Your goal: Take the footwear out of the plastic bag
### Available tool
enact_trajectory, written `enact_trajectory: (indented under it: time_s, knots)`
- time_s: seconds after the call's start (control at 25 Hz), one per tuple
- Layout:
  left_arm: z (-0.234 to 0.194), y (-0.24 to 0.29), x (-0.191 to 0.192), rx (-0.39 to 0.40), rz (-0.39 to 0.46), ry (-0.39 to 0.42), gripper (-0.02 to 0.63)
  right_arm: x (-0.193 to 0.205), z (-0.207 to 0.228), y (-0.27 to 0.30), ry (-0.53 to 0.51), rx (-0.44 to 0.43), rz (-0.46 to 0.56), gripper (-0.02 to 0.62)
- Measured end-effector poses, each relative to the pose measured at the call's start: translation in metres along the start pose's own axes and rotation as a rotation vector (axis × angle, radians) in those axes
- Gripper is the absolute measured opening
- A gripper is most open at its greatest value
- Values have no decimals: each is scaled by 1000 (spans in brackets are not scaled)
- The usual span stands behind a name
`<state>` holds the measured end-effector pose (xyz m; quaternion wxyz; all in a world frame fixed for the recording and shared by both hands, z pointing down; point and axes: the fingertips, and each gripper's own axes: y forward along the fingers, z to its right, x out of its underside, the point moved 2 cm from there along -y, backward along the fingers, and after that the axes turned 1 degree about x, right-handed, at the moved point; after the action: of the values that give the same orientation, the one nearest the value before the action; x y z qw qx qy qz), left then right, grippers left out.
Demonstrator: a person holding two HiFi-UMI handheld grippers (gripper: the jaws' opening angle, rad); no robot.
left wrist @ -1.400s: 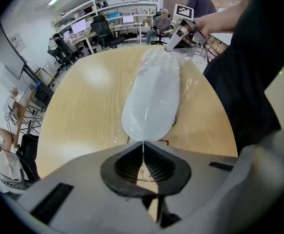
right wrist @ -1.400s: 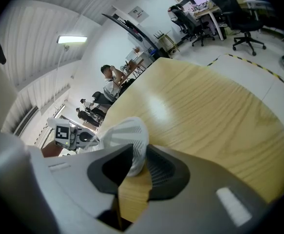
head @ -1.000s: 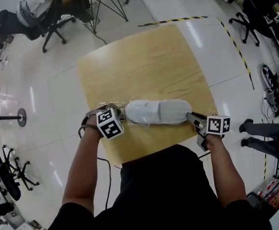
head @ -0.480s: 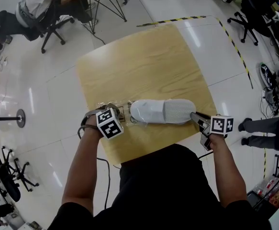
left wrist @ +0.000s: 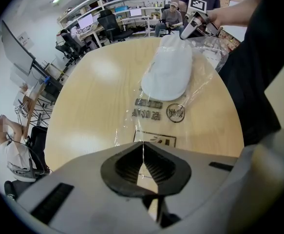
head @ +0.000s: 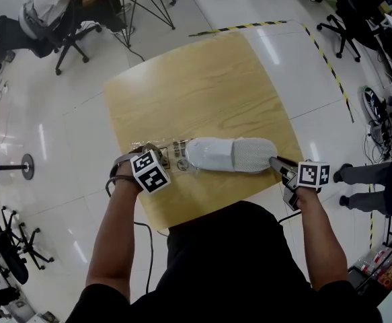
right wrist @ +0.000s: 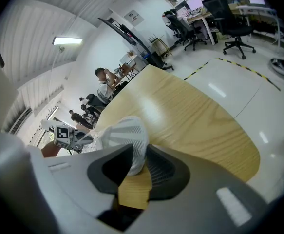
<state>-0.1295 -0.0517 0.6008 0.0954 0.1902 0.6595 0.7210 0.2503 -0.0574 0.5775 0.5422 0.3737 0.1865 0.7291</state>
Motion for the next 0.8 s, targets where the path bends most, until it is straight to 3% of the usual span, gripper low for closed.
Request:
enact_trajectory:
  time_s: [0.8]
  knots:
    - [-3,-10,42,-44,-60,-75,12,1,-1,4,-19,-15,-32,91]
